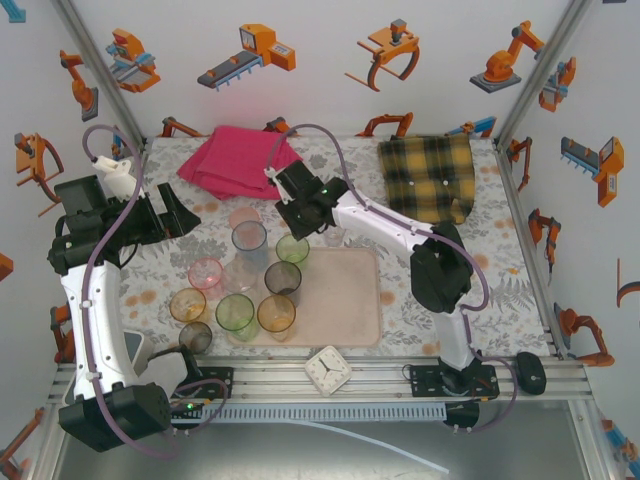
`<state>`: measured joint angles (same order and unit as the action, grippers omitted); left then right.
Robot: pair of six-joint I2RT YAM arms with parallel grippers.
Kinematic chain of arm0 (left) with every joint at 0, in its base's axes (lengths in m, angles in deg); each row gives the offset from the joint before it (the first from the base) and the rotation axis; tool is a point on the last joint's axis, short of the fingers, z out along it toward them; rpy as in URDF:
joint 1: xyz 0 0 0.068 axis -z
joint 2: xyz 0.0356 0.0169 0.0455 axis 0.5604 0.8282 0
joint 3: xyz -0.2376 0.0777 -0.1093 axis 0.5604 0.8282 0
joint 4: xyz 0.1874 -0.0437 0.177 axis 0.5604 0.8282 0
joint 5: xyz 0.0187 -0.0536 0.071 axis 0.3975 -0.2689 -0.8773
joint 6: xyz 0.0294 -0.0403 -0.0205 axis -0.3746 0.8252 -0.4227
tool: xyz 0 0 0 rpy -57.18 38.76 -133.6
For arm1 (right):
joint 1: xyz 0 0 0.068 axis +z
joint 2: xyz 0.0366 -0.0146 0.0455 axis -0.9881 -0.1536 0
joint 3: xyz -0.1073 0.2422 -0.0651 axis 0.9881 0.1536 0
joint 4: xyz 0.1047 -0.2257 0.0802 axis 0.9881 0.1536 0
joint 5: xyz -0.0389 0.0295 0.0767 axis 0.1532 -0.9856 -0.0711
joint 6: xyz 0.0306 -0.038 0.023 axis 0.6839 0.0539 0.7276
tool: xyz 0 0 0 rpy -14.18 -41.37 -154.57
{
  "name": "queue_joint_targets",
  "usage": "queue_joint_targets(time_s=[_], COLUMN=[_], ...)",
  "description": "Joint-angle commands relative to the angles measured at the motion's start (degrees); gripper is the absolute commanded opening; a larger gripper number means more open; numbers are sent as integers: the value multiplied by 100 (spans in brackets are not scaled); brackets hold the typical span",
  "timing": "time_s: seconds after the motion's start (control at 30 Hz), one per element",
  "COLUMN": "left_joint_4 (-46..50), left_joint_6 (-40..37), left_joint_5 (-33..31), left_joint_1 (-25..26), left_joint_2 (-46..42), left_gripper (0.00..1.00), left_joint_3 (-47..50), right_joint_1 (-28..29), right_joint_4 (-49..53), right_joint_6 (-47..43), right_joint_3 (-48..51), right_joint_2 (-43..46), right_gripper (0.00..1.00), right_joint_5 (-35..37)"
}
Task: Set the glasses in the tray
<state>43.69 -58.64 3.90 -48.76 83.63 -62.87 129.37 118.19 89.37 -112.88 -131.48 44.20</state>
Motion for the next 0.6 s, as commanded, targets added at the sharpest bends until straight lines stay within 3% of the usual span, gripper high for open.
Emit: queue_joint_targets(time_s=[0.0,0.57], left_joint_4=[-82,-135], left_joint_6=[56,75], left_joint_5=[117,140], left_joint_1=[-26,-26], left_joint_2=[8,66], left_gripper=[97,97], left_joint_3=[-25,13], right_joint_1=[16,-158], right_joint_4=[89,-199], right_joint_6=[-88,-249], right_joint_3=[-216,-924], right_joint_2=[-61,83], right_gripper=[35,38], right_joint_5=[107,136])
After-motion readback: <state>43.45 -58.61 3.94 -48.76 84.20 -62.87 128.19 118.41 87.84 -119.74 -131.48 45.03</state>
